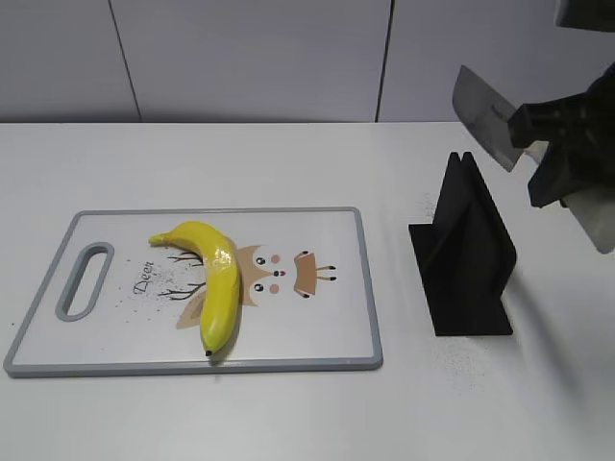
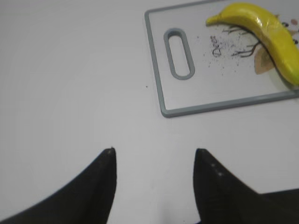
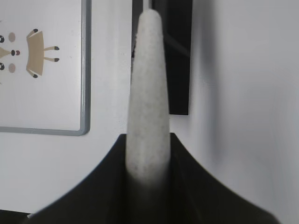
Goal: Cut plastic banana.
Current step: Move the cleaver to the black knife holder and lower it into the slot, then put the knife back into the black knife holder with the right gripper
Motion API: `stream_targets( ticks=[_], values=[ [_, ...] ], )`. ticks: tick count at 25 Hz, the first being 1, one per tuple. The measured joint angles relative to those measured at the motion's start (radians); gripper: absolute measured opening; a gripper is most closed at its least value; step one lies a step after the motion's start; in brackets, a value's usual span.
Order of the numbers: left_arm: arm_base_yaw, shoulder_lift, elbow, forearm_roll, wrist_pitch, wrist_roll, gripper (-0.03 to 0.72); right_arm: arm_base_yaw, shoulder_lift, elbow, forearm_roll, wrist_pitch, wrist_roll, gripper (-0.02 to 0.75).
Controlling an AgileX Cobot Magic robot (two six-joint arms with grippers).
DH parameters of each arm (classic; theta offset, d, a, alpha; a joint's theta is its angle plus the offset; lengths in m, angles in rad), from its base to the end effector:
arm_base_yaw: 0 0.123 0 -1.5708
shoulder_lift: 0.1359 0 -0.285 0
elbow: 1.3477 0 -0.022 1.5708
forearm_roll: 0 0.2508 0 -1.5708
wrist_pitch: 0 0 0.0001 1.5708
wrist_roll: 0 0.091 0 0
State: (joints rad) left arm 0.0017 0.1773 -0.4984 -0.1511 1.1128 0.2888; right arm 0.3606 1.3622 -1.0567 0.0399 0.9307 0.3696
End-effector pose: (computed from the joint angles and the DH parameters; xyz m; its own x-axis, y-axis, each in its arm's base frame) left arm 0.0192 -0.0123 0.2724 -0.6061 0.2167 -0.7653 0.2407 0.9670 0.0832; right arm 0.2479 0.0966 0.2914 -0.9282 0.0595 -0.3673 -0.0098 0.9829 0.1840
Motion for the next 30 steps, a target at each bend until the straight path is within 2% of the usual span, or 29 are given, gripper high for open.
stream_targets(
  ticks=[7,14,20,30],
  values=[
    [0.0,-0.179,0.0,0.0,0.001,-0.007,0.507,0.0,0.065,0.006,-0.002,-0.02,-0.008,0.16],
    [-0.042,-0.18,0.0,-0.001,0.001,-0.007,0.501,0.0,0.077,0.011,-0.021,-0.04,-0.01,0.16],
    [-0.044,-0.18,0.0,-0.001,0.001,-0.007,0.49,0.0,0.087,0.049,-0.03,-0.048,-0.01,0.16],
    [-0.044,-0.18,0.0,-0.001,0.001,-0.008,0.466,-0.003,0.111,0.09,0.073,-0.042,-0.056,0.16]
  ],
)
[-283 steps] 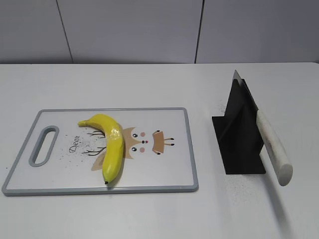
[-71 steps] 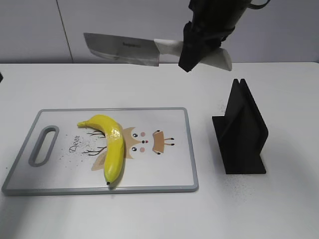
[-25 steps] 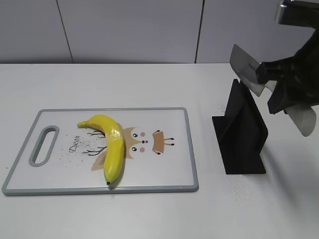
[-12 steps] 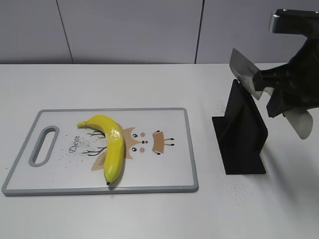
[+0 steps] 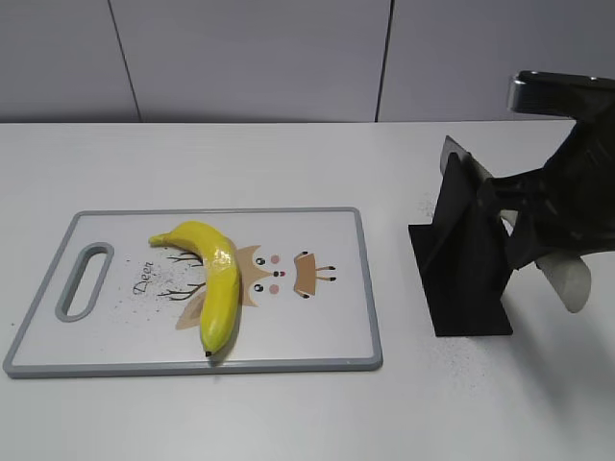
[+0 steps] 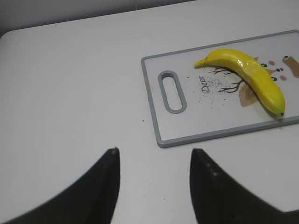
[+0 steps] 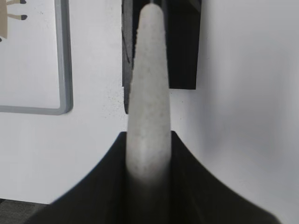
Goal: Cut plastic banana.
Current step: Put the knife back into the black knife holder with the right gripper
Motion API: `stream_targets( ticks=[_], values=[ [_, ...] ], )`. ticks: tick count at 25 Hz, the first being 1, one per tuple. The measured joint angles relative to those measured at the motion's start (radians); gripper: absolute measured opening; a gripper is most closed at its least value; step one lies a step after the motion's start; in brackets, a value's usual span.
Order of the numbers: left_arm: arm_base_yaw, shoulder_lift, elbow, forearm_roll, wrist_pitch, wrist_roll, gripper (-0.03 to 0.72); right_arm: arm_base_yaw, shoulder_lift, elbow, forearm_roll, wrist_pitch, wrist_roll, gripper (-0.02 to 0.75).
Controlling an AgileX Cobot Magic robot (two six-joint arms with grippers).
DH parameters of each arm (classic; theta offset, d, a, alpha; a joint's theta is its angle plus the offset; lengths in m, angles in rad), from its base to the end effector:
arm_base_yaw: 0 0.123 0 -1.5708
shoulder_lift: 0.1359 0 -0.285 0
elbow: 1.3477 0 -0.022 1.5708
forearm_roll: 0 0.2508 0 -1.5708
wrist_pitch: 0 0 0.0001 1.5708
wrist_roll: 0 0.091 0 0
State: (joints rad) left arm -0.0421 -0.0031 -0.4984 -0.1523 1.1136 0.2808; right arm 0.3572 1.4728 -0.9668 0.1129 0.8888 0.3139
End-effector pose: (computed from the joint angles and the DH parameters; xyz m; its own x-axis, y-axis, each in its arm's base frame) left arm -0.0085 -0.0120 0.2734 -0.4517 0.2288 -0.8624 0.2612 0.9581 0.1174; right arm 0.2526 0.1028 0.2384 -0.9766 0.0351 -0.2122 -0.0031 0.9842 0.1771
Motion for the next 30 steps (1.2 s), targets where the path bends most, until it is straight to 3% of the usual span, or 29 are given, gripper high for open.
stream_targets(
  ticks=[3,8,10,19,30],
  values=[
    [0.0,0.0,0.0,0.0,0.0,0.0,0.465,-0.002,0.0,0.0,0.023,0.027,-0.031,0.213],
    [0.0,0.0,0.0,0.0,0.0,0.0,0.463,-0.001,-0.007,0.003,0.062,0.052,-0.092,0.507],
    [0.0,0.0,0.0,0.0,0.0,0.0,0.464,0.001,-0.036,0.003,0.067,0.058,-0.122,0.583],
    [0.0,0.0,0.001,0.044,-0.005,-0.161,0.464,0.001,-0.376,0.094,0.074,0.063,-0.385,0.604],
    [0.0,0.0,0.006,0.052,-0.009,-0.176,0.464,0.001,-0.879,0.389,0.036,0.07,-0.457,0.589]
  ],
)
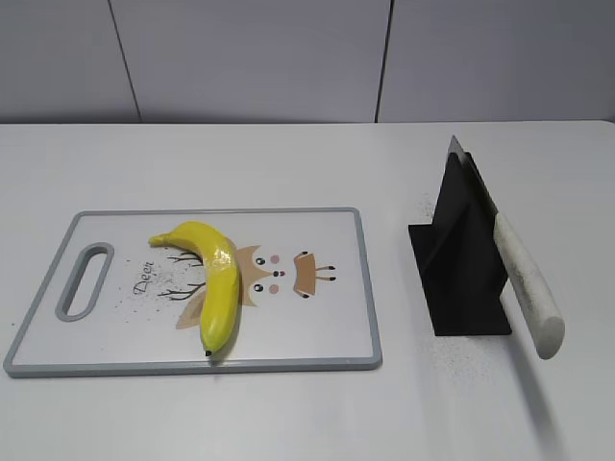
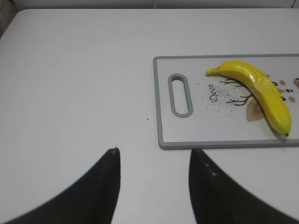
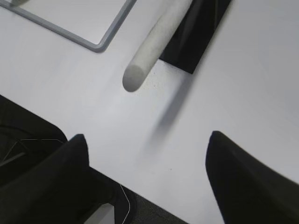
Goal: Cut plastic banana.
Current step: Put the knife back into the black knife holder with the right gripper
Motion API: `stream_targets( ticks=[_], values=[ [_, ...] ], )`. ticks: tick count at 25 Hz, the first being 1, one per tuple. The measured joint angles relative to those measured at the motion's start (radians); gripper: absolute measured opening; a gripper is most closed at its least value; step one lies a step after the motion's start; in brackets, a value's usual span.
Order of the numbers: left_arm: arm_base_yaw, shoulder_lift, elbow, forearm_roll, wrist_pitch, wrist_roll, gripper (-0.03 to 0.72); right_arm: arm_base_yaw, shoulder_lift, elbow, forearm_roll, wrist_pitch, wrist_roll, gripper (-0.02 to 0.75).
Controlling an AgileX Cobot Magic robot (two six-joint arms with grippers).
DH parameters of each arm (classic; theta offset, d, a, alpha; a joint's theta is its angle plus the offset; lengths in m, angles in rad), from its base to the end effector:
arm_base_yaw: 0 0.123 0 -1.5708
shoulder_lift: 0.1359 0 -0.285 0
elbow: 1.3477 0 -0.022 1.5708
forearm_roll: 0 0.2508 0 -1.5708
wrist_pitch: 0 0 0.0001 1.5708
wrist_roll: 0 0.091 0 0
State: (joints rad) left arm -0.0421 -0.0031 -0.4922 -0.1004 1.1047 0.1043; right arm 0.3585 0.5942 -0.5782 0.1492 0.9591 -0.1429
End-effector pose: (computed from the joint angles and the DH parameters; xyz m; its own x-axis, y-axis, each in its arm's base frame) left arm -0.0069 -0.0079 0.2719 -0.4887 0.0794 -0.8688 0.1487 0.9889 0.0068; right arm 0.0837 0.0432 0.2830 -0.6983 -0.3218 -0.6394 -0.4610 0.8855 0.0578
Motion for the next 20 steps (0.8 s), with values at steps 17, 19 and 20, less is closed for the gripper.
stream_targets(
  ticks=[17,19,20],
  values=[
    [0.0,0.0,0.0,0.001,-0.002,-0.003,0.464,0.0,-0.556,0.072,-0.079,0.08,0.13,0.589],
    [0.0,0.0,0.0,0.001,-0.002,-0.003,0.464,0.0,-0.588,0.072,-0.083,0.08,0.143,0.589],
    [0.0,0.0,0.0,0.001,-0.002,-0.003,0.464,0.0,-0.596,0.072,-0.083,0.08,0.15,0.589]
  ],
)
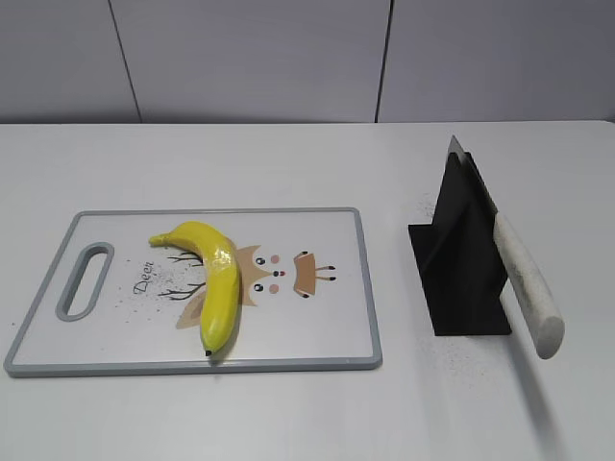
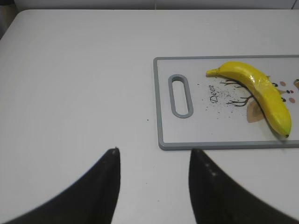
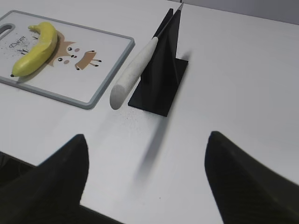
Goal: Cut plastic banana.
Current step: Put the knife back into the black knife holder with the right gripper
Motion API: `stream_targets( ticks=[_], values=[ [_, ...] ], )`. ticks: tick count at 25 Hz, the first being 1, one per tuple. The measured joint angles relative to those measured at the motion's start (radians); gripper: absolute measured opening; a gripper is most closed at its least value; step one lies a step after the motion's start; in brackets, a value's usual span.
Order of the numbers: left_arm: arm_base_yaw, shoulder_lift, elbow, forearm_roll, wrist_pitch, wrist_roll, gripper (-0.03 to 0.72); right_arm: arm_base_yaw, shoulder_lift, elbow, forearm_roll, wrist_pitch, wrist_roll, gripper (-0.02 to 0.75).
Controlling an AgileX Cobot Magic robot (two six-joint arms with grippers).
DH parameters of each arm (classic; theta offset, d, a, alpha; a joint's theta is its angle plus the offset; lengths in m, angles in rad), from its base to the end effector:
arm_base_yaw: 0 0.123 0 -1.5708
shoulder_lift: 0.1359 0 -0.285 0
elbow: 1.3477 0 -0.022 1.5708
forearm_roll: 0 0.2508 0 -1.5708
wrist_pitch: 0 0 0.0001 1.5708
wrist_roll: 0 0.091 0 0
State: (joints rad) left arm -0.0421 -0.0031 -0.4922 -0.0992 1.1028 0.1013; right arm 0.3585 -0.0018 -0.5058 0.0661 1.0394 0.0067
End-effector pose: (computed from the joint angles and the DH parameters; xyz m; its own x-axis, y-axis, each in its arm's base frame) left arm -0.0068 -0.0078 0.2721 -0.4875 0.0768 -0.8697 0.1464 0.9892 0.0053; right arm -0.0065 0.0031 0.2808 -0.4176 -0.1136 -0.9015 -0.3820 0.9222 0.0607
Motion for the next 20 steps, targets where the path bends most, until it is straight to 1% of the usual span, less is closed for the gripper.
stream_targets(
  ticks=[5,7,13,16,20],
  values=[
    [0.0,0.0,0.0,0.0,0.0,0.0,0.464,-0.007,-0.004,0.0,0.0,0.0,0.005,0.589],
    [0.0,0.0,0.0,0.0,0.0,0.0,0.464,-0.038,-0.004,0.0,0.0,0.0,0.005,0.589],
    [0.0,0.0,0.0,0.0,-0.001,0.0,0.464,-0.205,-0.004,0.0,0.0,0.0,0.005,0.589],
    [0.0,0.0,0.0,0.0,-0.001,0.0,0.464,-0.239,-0.004,0.0,0.0,0.0,0.005,0.587],
    [0.0,0.0,0.0,0.0,-0.001,0.0,0.464,-0.241,-0.004,0.0,0.0,0.0,0.006,0.586]
  ],
)
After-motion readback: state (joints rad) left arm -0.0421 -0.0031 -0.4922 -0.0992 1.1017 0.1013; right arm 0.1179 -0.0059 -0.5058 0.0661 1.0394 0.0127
